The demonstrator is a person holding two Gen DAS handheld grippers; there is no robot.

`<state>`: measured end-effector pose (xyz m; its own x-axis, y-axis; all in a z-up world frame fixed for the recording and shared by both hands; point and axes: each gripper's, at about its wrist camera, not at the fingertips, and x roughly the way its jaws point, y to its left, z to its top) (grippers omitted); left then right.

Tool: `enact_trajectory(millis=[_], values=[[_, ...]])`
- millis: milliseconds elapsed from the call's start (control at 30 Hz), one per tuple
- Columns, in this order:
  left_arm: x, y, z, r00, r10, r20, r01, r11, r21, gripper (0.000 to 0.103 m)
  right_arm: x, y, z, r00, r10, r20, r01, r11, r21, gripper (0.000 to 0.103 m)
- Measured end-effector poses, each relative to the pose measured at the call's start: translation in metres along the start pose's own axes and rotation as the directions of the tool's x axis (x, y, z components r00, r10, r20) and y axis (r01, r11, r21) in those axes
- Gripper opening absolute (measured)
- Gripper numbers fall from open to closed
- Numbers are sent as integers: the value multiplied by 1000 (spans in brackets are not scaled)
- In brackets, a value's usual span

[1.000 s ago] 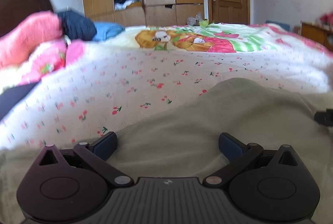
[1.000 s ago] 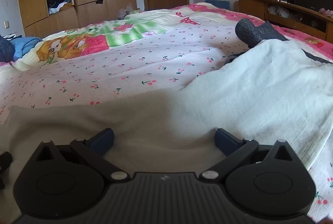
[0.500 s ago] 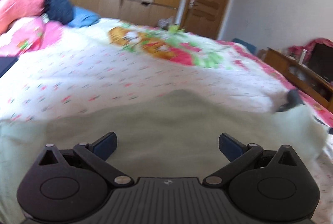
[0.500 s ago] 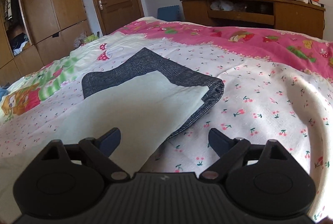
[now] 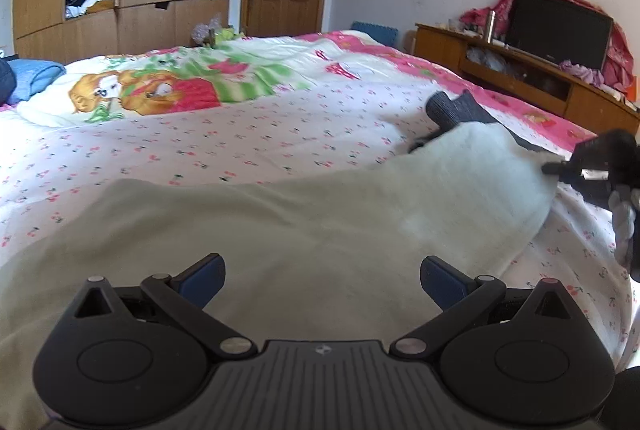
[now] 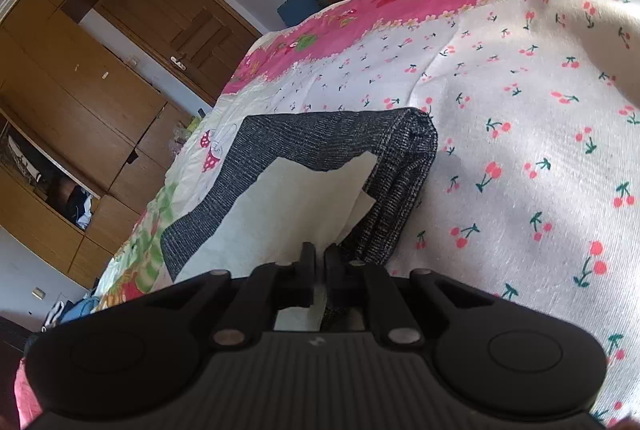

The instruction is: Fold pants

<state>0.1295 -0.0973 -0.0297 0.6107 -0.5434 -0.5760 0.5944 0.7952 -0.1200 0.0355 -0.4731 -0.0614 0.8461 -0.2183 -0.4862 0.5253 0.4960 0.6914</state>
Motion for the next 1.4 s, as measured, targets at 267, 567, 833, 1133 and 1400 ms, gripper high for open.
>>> enact_trajectory(millis=[267,567,833,1133,1400], values=[[8,-7,-2,998,34,-59,-37,998,-43,103,8,-9,1,1000,12,-25,-11,1000,15,12],[3,0,-2,998,52,-36,-54,997,-51,103,-25,52,11,989,145,8,-143,982,-121,4],[-58,52,-16,994,95,47,-89,991,-103,103,-20,213,-62,943,295,-155,-332,786,-521,4],[-140,141,-68,962,270,31,-258,944,-206,103,-11,356,-314,741,250,-623,-669,204,-715,3],[-155,156,-95,958,285,32,-270,933,-237,103,-20,341,-391,756,104,-647,-650,1,-760,6]])
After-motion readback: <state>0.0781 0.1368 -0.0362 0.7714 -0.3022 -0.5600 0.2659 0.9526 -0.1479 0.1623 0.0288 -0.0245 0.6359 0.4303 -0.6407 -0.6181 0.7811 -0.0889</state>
